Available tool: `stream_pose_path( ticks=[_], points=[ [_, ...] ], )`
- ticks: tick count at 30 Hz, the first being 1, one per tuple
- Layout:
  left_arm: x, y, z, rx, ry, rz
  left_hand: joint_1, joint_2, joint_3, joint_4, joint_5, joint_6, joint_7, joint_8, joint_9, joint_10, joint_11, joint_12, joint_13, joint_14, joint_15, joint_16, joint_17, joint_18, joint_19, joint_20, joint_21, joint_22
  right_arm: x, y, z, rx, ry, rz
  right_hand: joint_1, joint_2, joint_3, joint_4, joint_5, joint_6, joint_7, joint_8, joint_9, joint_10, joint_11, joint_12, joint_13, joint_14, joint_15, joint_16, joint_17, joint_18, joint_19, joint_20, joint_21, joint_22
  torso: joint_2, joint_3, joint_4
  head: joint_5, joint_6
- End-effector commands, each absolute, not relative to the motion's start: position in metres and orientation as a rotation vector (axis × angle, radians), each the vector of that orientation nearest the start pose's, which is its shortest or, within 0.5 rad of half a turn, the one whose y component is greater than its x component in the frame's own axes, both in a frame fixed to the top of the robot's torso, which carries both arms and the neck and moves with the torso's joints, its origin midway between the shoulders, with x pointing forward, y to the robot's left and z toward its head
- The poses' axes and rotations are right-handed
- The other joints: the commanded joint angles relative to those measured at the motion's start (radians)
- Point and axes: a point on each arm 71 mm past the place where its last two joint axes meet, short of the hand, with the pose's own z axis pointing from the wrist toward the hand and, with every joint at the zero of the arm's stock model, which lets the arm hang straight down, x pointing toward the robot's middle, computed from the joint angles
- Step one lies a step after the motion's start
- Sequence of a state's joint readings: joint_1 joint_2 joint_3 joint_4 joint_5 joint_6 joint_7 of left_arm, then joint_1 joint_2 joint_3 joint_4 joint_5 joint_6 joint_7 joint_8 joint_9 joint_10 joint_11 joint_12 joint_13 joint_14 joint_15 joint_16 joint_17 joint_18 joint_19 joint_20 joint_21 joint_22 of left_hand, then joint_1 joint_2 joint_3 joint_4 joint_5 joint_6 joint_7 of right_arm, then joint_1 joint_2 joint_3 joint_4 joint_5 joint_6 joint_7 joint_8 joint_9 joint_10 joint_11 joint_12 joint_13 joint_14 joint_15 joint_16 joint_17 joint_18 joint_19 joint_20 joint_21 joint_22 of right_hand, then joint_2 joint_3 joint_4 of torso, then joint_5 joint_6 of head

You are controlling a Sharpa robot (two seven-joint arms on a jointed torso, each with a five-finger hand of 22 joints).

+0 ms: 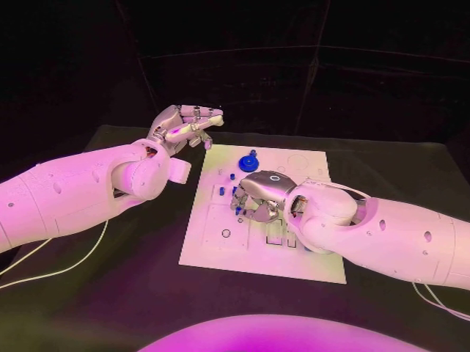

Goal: Assemble the parts on the task board

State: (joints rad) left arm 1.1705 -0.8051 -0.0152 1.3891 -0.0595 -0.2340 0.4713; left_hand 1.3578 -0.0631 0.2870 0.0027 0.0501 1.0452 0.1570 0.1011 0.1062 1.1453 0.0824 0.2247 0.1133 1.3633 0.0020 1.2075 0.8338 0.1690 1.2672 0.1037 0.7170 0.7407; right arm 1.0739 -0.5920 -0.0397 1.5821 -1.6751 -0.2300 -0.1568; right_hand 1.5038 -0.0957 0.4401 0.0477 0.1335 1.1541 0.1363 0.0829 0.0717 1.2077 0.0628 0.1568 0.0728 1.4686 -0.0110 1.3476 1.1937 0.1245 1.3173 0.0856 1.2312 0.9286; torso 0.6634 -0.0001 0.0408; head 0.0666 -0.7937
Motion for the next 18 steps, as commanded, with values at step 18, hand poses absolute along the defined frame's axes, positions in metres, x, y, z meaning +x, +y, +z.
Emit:
stream_pose_path(
  ticks=[18],
  points=[
    [0.5106,0.2265,-0.1848,-1.028,1.345,-1.579,0.005,0.001,-0.005,-0.003,0.003,0.001,0.002,0.004,-0.002,-0.004,0.003,0.005,0.002,-0.008,-0.001,-0.002,-0.003,0.007,-0.006,-0.002,-0.008,-0.002,0.4223,-0.055,-0.2349,-0.541,1.749,0.803,-0.01,0.002,0.005,-0.001,-0.001,0.002,0.003,0.005,0.001,0.003,0.005,-0.004,-0.002,0.039,-0.006,0.006,-0.002,-0.005,0.002,0.001,0.004,-0.002,-0.001,-0.0008,0.0,0.011,-0.013]
  ],
)
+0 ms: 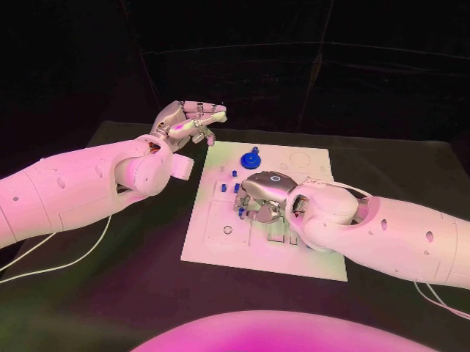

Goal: Assemble the parts on the task board

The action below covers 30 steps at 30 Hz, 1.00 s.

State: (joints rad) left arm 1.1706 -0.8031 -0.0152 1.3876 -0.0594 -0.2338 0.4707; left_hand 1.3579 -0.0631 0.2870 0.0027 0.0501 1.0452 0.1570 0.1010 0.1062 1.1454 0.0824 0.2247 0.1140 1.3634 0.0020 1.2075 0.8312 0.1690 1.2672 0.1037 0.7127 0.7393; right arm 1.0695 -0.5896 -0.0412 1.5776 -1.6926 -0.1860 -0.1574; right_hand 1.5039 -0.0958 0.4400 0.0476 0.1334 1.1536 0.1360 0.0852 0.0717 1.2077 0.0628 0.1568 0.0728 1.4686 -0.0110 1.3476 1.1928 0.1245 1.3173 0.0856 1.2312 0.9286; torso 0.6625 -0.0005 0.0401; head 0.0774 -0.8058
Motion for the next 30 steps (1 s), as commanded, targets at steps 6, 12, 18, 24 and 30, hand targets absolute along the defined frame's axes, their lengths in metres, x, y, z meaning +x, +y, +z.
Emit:
stream_pose_path(
  ticks=[6,12,18,24,30],
  points=[
    [0.511,0.226,-0.185,-1.028,1.345,-1.579,0.005,0.001,-0.005,-0.003,0.003,0.001,0.002,0.004,-0.002,-0.004,0.003,0.005,0.001,-0.008,-0.001,-0.002,-0.001,0.007,-0.006,-0.002,-0.003,-0.001,0.423,-0.055,-0.236,-0.546,1.755,0.798,-0.01,0.002,0.006,-0.001,-0.001,0.002,0.004,0.003,0.001,0.003,0.005,-0.004,-0.001,0.039,-0.006,0.006,-0.001,-0.005,0.003,0.001,0.004,-0.002,0.0,-0.0001,0.0004,0.002,-0.003],
    [0.511,0.227,-0.185,-1.028,1.345,-1.58,0.005,0.001,-0.005,-0.003,0.003,0.001,0.002,0.004,-0.002,-0.004,0.003,0.005,0.001,-0.008,-0.001,-0.002,-0.001,0.007,-0.006,-0.002,-0.003,-0.001,0.423,-0.055,-0.238,-0.549,1.763,0.79,-0.01,0.002,0.006,-0.001,-0.001,0.002,0.004,0.003,0.001,0.003,0.005,-0.004,-0.001,0.039,-0.006,0.006,-0.001,-0.005,0.003,0.001,0.004,-0.002,0.0,-0.0005,0.0005,0.002,-0.005],
    [0.511,0.227,-0.185,-1.029,1.346,-1.579,0.005,0.001,-0.005,-0.003,0.003,0.001,0.002,0.004,-0.002,-0.004,0.003,0.005,0.001,-0.008,-0.001,-0.002,-0.001,0.007,-0.006,-0.002,-0.003,-0.001,0.423,-0.055,-0.239,-0.555,1.772,0.782,-0.01,0.002,0.006,-0.001,-0.001,0.002,0.004,0.003,0.001,0.003,0.005,-0.004,-0.001,0.039,-0.006,0.006,-0.001,-0.005,0.003,0.001,0.004,-0.002,0.0,-0.0005,0.0006,0.002,-0.006],
    [0.511,0.227,-0.185,-1.029,1.347,-1.58,0.005,0.001,-0.005,-0.003,0.003,0.001,0.002,0.004,-0.002,-0.004,0.003,0.005,0.001,-0.008,-0.001,-0.002,-0.001,0.007,-0.006,-0.002,-0.003,-0.001,0.423,-0.055,-0.241,-0.563,1.783,0.779,-0.013,0.002,0.007,-0.002,-0.001,0.002,0.004,0.002,0.001,0.003,0.005,-0.005,-0.001,0.04,-0.006,0.007,0.001,-0.005,0.003,0.001,0.005,-0.001,0.0,-0.0002,0.0004,0.004,-0.007],
    [0.511,0.226,-0.185,-1.029,1.347,-1.58,0.005,0.001,-0.005,-0.003,0.003,0.001,0.002,0.004,-0.002,-0.004,0.003,0.005,0.001,-0.008,-0.001,-0.002,-0.001,0.007,-0.006,-0.002,-0.003,-0.001,0.42,-0.054,-0.246,-0.575,1.8,0.772,-0.015,0.001,0.007,-0.003,-0.002,0.002,0.004,0.002,0.001,0.003,0.005,-0.005,-0.001,0.04,-0.006,0.007,0.001,-0.005,0.002,0.001,0.004,-0.001,0.0,-0.0004,0.0004,0.004,-0.009]
  ],
)
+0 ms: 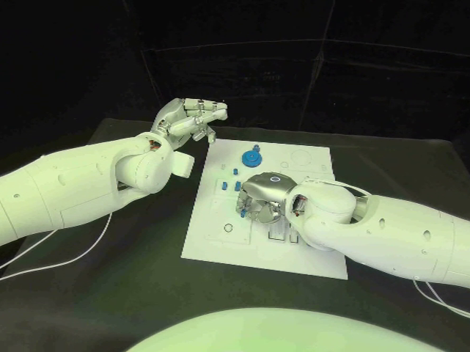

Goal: Assemble the parts on the task board

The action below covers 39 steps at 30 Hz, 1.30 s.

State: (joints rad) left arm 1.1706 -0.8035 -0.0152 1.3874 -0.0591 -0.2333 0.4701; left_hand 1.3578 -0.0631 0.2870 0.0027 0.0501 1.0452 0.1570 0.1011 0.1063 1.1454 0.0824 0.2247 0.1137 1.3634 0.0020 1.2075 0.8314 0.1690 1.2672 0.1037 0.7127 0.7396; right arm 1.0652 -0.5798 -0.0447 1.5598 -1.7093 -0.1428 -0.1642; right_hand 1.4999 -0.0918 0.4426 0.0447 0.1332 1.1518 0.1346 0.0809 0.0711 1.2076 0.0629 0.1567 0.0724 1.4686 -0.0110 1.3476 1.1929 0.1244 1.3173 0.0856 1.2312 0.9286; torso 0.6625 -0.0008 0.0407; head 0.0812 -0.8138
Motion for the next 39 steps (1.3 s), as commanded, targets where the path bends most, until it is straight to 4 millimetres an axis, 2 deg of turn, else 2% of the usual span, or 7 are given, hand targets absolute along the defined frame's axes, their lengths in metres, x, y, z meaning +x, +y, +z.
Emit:
stream_pose_path(
  ticks=[1,7,15,20,26,32,39],
  points=[
    [0.511,0.226,-0.185,-1.029,1.347,-1.58,0.005,0.001,-0.005,-0.003,0.003,0.001,0.002,0.004,-0.002,-0.004,0.003,0.006,0.001,-0.008,-0.001,-0.002,-0.001,0.007,-0.006,-0.002,-0.003,-0.001,0.419,-0.055,-0.248,-0.578,1.804,0.769,-0.012,-0.003,0.005,0.0,-0.002,0.003,0.005,0.006,0.001,0.003,0.005,-0.005,-0.001,0.04,-0.006,0.007,0.0,-0.005,0.002,0.001,0.004,-0.002,0.0,-0.0001,-0.0003,0.002,-0.002],
    [0.511,0.226,-0.185,-1.029,1.348,-1.581,0.005,0.001,-0.005,-0.003,0.003,0.001,0.002,0.004,-0.002,-0.004,0.003,0.006,0.001,-0.008,-0.001,-0.002,-0.001,0.007,-0.006,-0.002,-0.003,-0.001,0.416,-0.055,-0.254,-0.592,1.817,0.746,-0.042,-0.015,0.001,0.0,-0.009,-0.015,0.011,-0.006,-0.002,-0.016,0.011,-0.018,-0.004,0.038,0.0,0.005,-0.004,-0.005,-0.002,0.005,0.001,-0.007,0.001,-0.0004,0.0,0.003,-0.003],
    [0.511,0.227,-0.185,-1.03,1.349,-1.58,0.005,0.001,-0.005,-0.003,0.003,0.001,0.002,0.004,-0.002,-0.004,0.003,0.006,0.001,-0.008,-0.001,-0.002,-0.001,0.007,-0.006,-0.002,-0.003,-0.001,0.417,-0.056,-0.253,-0.567,1.78,0.75,-0.109,-0.062,-0.037,0.011,0.002,-0.115,0.041,-0.02,-0.007,-0.144,0.049,-0.069,-0.009,0.015,0.031,-0.033,-0.068,0.011,-0.052,0.03,-0.058,-0.1,0.0,-0.0004,0.0001,0.002,-0.003],
    [0.511,0.227,-0.185,-1.03,1.35,-1.58,0.005,0.001,-0.005,-0.003,0.003,0.001,0.002,0.004,-0.002,-0.004,0.003,0.006,0.001,-0.008,-0.001,-0.002,-0.001,0.007,-0.006,-0.002,-0.003,-0.001,0.417,-0.058,-0.248,-0.528,1.717,0.78,-0.111,-0.061,-0.06,0.003,0.005,-0.148,0.046,-0.019,-0.006,-0.197,0.058,-0.064,-0.006,-0.003,0.038,-0.06,-0.111,0.022,-0.083,0.04,-0.099,-0.162,-0.001,0.0007,-0.0008,0.001,0.001],
    [0.511,0.227,-0.185,-1.031,1.353,-1.581,0.005,0.001,-0.005,-0.003,0.003,0.001,0.002,0.004,-0.002,-0.004,0.003,0.006,0.001,-0.008,-0.001,-0.002,-0.001,0.007,-0.006,-0.002,-0.003,-0.001,0.412,-0.063,-0.24,-0.483,1.652,0.834,-0.109,-0.057,-0.066,0.0,0.01,-0.15,0.047,-0.017,-0.005,-0.2,0.058,-0.054,-0.005,-0.002,0.038,-0.061,-0.114,0.022,-0.081,0.04,-0.099,-0.16,-0.001,0.0009,-0.0009,-0.004,0.006],
    [0.511,0.228,-0.186,-1.032,1.354,-1.579,0.006,0.002,-0.007,-0.003,0.003,0.001,0.002,0.005,-0.002,-0.007,0.003,0.009,0.002,-0.008,-0.001,-0.002,-0.002,0.007,-0.006,-0.002,-0.005,-0.003,0.405,-0.083,-0.222,-0.396,1.626,0.873,-0.109,-0.052,-0.074,-0.003,0.023,-0.14,0.043,-0.013,-0.003,-0.188,0.054,-0.027,-0.001,0.005,0.035,-0.056,-0.114,0.02,-0.068,0.038,-0.091,-0.146,-0.002,0.0001,-0.0016,-0.018,0.016],
    [0.511,0.229,-0.186,-1.033,1.356,-1.578,0.006,0.002,-0.007,-0.003,0.003,0.001,0.002,0.005,-0.002,-0.007,0.003,0.009,0.002,-0.009,0.0,-0.002,-0.003,0.007,-0.006,-0.002,-0.006,-0.003,0.423,-0.124,-0.192,-0.293,1.664,0.785,-0.118,-0.06,-0.089,-0.001,0.021,-0.144,0.038,-0.016,-0.004,-0.19,0.05,-0.014,-0.003,0.012,0.032,-0.044,-0.097,0.018,-0.061,0.036,-0.086,-0.138,-0.001,-0.0002,-0.0019,-0.042,0.032]
  ],
)
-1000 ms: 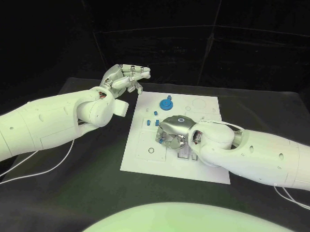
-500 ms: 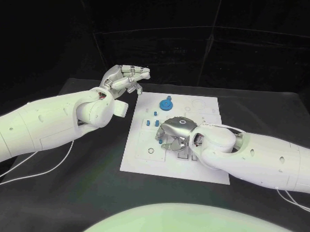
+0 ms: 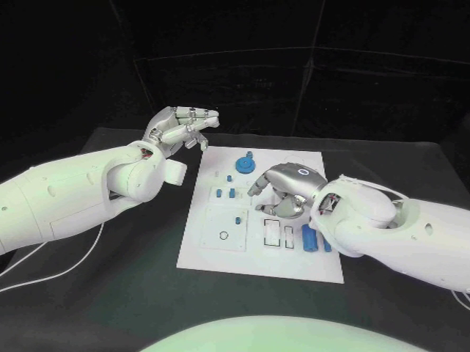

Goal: Assemble the parts on the task board

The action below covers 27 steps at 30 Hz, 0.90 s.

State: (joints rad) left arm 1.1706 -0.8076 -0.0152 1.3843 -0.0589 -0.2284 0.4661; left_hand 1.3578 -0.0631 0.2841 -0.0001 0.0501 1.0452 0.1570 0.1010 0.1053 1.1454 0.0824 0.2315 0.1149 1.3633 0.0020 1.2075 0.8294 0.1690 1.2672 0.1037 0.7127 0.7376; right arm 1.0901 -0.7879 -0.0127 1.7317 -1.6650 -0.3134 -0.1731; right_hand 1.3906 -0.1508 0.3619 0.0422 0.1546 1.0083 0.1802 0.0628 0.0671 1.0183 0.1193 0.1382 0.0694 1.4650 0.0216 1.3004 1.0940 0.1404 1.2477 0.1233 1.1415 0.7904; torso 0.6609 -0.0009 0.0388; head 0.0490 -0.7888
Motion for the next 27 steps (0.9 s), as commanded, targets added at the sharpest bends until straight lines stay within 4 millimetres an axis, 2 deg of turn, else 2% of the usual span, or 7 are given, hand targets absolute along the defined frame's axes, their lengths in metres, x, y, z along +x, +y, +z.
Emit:
stream_pose_path(
  ticks=[1,5,8,11,15,20,27],
  points=[
    [0.511,0.229,-0.186,-1.034,1.357,-1.578,0.006,0.002,-0.004,0.0,0.003,0.001,0.002,0.005,-0.001,-0.007,0.003,0.002,0.001,-0.009,0.0,-0.002,-0.001,0.007,-0.006,-0.002,-0.006,-0.001,0.425,-0.131,-0.188,-0.287,1.67,0.769,-0.01,-0.004,-0.013,0.001,-0.001,-0.002,-0.009,0.002,0.0,-0.004,-0.007,0.006,0.0,0.015,-0.001,0.001,-0.003,0.003,0.007,-0.002,0.001,-0.005,0.001,0.0,0.0001,-0.014,0.01],
    [0.511,0.229,-0.186,-1.034,1.358,-1.579,0.007,0.003,-0.004,0.0,0.003,0.001,0.002,0.005,-0.001,-0.008,0.003,0.003,0.001,-0.009,0.0,-0.002,-0.002,0.007,-0.006,-0.002,-0.006,-0.001,0.432,-0.153,-0.183,-0.276,1.717,0.699,-0.007,-0.009,-0.024,-0.004,-0.002,-0.007,-0.015,0.001,-0.001,-0.016,-0.01,0.011,-0.002,0.01,-0.003,-0.006,-0.014,0.004,0.003,-0.002,-0.008,-0.018,0.001,-0.0001,0.0019,-0.031,0.017],
    [0.512,0.229,-0.186,-1.034,1.359,-1.579,0.007,0.003,-0.004,0.0,0.003,0.001,0.002,0.005,-0.001,-0.008,0.003,0.003,0.001,-0.009,0.0,-0.002,-0.002,0.007,-0.006,-0.002,-0.006,-0.001,0.436,-0.164,-0.184,-0.281,1.755,0.647,-0.007,-0.013,-0.036,-0.004,-0.006,-0.011,-0.019,0.001,-0.001,-0.02,-0.013,0.017,-0.002,0.009,-0.005,-0.008,-0.018,0.005,0.003,-0.003,-0.011,-0.022,0.002,0.0002,0.0005,-0.035,0.019],
    [0.512,0.228,-0.187,-1.034,1.36,-1.581,0.007,0.003,-0.004,0.0,0.003,0.001,0.002,0.005,-0.001,-0.008,0.003,0.003,0.001,-0.009,0.0,-0.002,-0.002,0.007,-0.006,-0.002,-0.006,-0.001,0.439,-0.17,-0.186,-0.288,1.785,0.614,-0.008,-0.016,-0.053,-0.003,-0.014,-0.014,-0.022,0.002,0.0,-0.028,-0.014,0.024,-0.002,0.004,-0.006,-0.018,-0.034,0.007,-0.005,-0.004,-0.023,-0.039,0.003,0.0005,0.0034,-0.04,0.02],
    [0.512,0.227,-0.187,-1.033,1.361,-1.582,0.007,0.003,-0.004,0.0,0.003,0.001,0.002,0.005,-0.001,-0.008,0.003,0.003,0.001,-0.009,0.0,-0.002,-0.002,0.007,-0.006,-0.002,-0.006,-0.001,0.44,-0.174,-0.189,-0.3,1.818,0.587,-0.006,-0.016,-0.074,-0.002,-0.016,-0.018,-0.023,0.001,0.0,-0.039,-0.014,0.031,-0.002,-0.003,-0.006,-0.027,-0.049,0.01,-0.013,-0.004,-0.036,-0.056,0.002,0.0012,0.0032,-0.039,0.019],
    [0.512,0.227,-0.187,-1.033,1.361,-1.583,0.007,0.003,-0.004,0.0,0.003,0.001,0.002,0.005,-0.001,-0.008,0.003,0.003,0.001,-0.009,0.0,-0.002,-0.002,0.007,-0.006,-0.002,-0.006,-0.001,0.445,-0.173,-0.193,-0.319,1.84,0.56,-0.004,-0.015,-0.082,-0.002,-0.018,-0.021,-0.024,0.001,-0.001,-0.042,-0.014,0.034,-0.002,-0.003,-0.006,-0.027,-0.049,0.01,-0.013,-0.004,-0.037,-0.057,0.002,-0.0003,0.0033,-0.039,0.019],
    [0.512,0.226,-0.187,-1.033,1.362,-1.585,0.007,0.003,-0.004,0.0,0.003,0.001,0.002,0.005,-0.001,-0.008,0.003,0.003,0.001,-0.009,0.0,-0.002,-0.002,0.007,-0.006,-0.002,-0.006,-0.001,0.453,-0.169,-0.197,-0.323,1.825,0.537,0.012,0.006,-0.088,-0.004,-0.018,-0.025,-0.024,0.002,0.0,-0.045,-0.014,0.047,-0.002,-0.004,-0.006,-0.029,-0.055,0.01,-0.012,-0.005,-0.041,-0.061,0.002,0.0011,0.0042,-0.035,0.019]
  ],
)
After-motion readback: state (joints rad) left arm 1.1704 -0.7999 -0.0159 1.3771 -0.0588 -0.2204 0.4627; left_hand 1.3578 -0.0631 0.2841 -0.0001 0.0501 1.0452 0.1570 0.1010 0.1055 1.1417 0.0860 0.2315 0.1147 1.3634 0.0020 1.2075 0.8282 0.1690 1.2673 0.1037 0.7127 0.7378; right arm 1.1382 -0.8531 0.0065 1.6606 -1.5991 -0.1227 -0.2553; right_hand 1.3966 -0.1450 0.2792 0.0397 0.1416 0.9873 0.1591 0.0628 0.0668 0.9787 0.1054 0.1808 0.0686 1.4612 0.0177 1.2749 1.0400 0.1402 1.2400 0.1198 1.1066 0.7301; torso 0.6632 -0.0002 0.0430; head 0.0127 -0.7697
